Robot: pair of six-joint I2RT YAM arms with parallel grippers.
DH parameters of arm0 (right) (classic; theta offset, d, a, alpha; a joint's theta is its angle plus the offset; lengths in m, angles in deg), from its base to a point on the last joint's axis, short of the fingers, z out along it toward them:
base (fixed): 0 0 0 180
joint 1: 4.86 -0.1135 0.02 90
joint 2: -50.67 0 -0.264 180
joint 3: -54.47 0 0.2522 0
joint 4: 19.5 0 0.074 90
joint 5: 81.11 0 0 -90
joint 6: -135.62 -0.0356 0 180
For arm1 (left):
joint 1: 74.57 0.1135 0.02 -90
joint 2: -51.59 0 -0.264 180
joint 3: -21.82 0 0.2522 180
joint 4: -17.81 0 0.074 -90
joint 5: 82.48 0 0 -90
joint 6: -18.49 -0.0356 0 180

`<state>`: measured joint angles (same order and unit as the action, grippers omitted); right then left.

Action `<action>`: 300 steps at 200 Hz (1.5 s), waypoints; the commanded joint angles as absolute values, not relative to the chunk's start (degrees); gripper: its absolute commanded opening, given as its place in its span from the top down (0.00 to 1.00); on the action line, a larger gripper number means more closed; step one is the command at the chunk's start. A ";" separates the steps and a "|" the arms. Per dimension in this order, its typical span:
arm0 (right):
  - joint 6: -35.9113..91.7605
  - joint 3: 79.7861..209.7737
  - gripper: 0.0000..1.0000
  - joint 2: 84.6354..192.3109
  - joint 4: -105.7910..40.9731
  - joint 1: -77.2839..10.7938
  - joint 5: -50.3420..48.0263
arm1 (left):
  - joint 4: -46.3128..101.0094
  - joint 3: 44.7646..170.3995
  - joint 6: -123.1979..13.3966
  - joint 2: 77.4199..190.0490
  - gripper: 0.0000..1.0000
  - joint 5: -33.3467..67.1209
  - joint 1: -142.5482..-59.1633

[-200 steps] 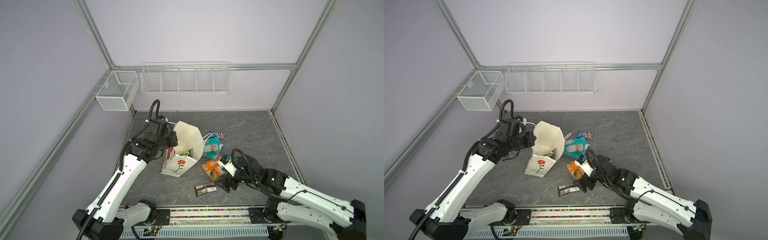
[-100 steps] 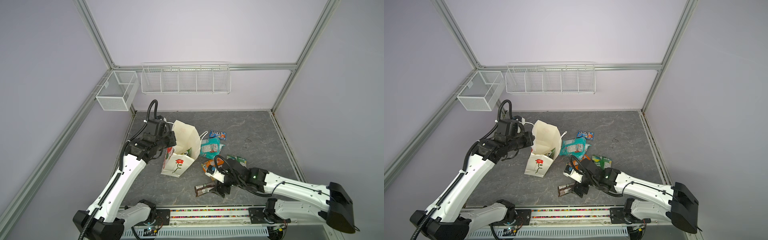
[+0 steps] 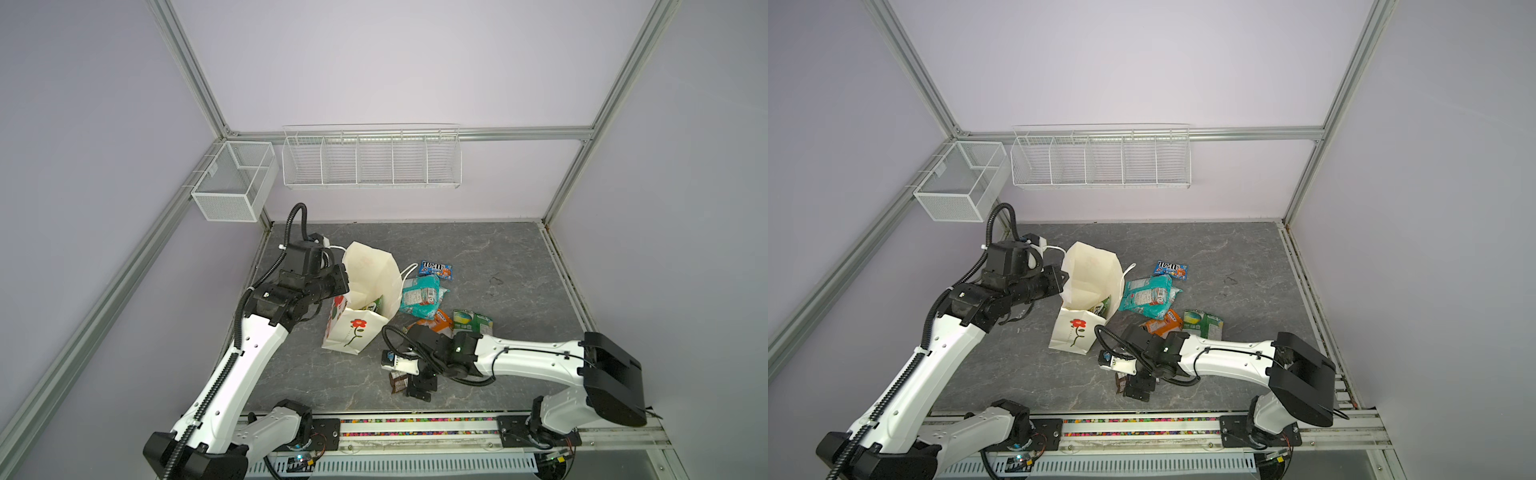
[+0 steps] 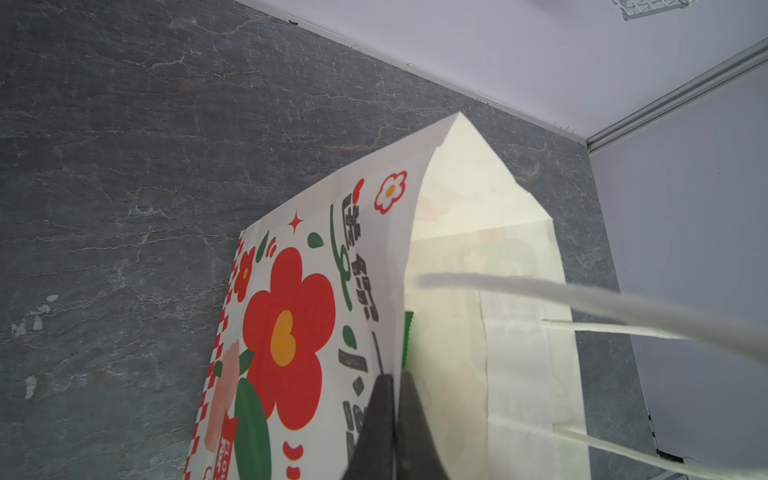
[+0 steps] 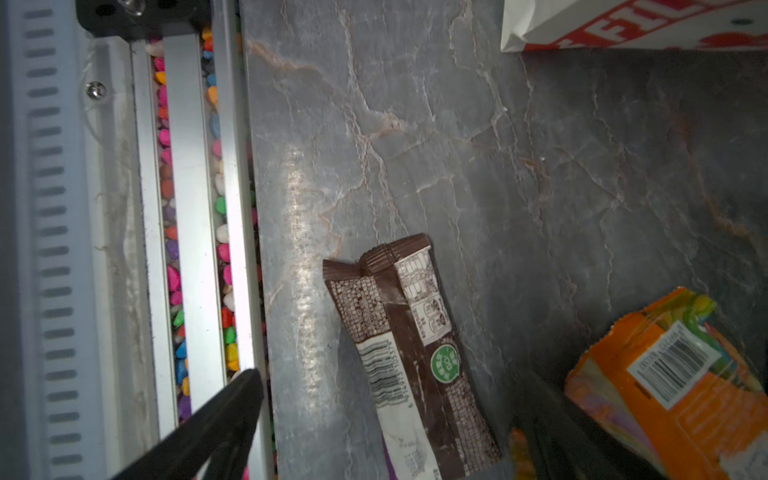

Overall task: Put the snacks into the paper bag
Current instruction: 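Lower the right gripper onto the brown chocolate bar and close it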

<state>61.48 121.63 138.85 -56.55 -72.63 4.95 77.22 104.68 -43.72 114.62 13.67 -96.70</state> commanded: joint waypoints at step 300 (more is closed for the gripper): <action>66.13 127.82 0.17 150.95 -65.43 -71.67 6.83 | 77.07 102.10 -42.62 110.43 1.00 15.87 -96.39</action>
